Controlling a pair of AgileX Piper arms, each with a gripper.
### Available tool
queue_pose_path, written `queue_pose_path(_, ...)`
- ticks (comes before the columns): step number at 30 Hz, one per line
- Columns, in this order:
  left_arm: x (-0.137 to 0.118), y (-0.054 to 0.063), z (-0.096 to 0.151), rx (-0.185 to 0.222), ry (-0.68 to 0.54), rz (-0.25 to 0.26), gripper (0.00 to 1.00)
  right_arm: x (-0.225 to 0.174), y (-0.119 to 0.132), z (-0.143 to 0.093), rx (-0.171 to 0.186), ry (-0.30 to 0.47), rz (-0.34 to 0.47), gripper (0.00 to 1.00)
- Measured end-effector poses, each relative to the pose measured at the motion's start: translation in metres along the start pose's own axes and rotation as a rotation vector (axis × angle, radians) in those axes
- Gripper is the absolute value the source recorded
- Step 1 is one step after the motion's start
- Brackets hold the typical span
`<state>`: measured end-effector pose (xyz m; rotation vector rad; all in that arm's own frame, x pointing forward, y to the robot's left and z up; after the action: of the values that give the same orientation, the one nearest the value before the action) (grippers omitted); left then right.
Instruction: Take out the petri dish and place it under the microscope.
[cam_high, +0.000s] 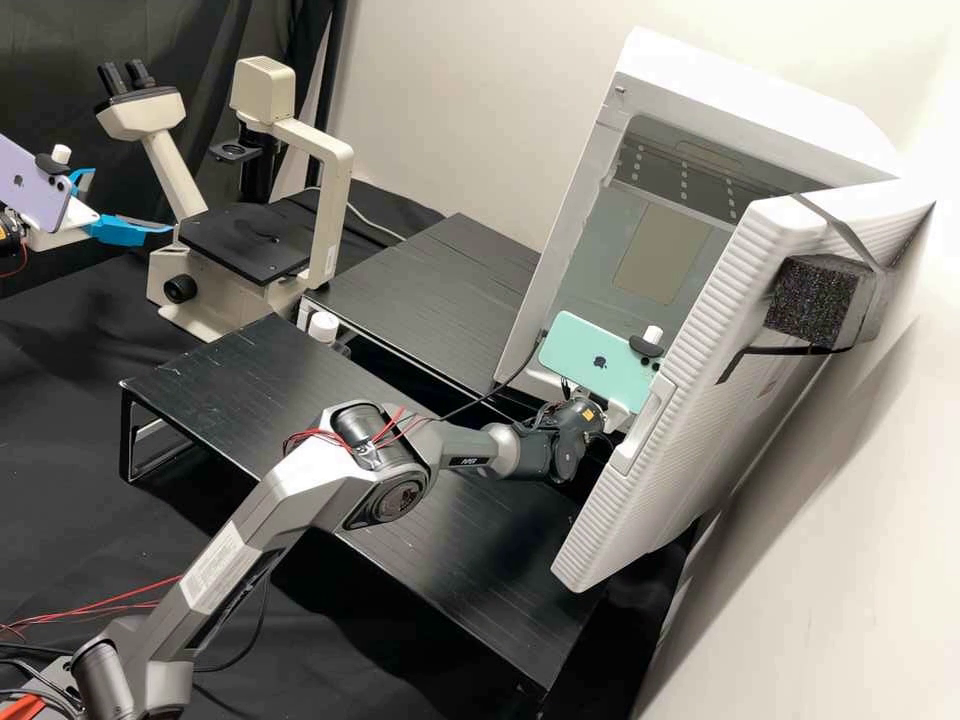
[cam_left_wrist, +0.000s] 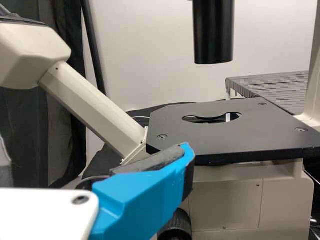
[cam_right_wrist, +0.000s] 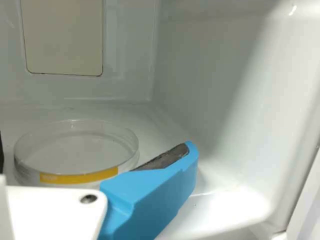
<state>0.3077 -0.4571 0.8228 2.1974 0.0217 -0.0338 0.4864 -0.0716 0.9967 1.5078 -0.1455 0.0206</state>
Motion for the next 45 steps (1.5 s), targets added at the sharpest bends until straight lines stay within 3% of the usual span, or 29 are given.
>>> queue_pose_path(17, 0.0, 0.0, 0.0, 0.0, 0.0, 0.0, 1.0, 0.0, 0.0, 0.001, 0.041, -0.009, 0.016, 1.0)
queue_pose_path(45, 0.0, 0.0, 0.0, 0.0, 0.0, 0.0, 1.0, 0.006, -0.002, -0.013, 0.033, 0.0, 0.011, 1.0)
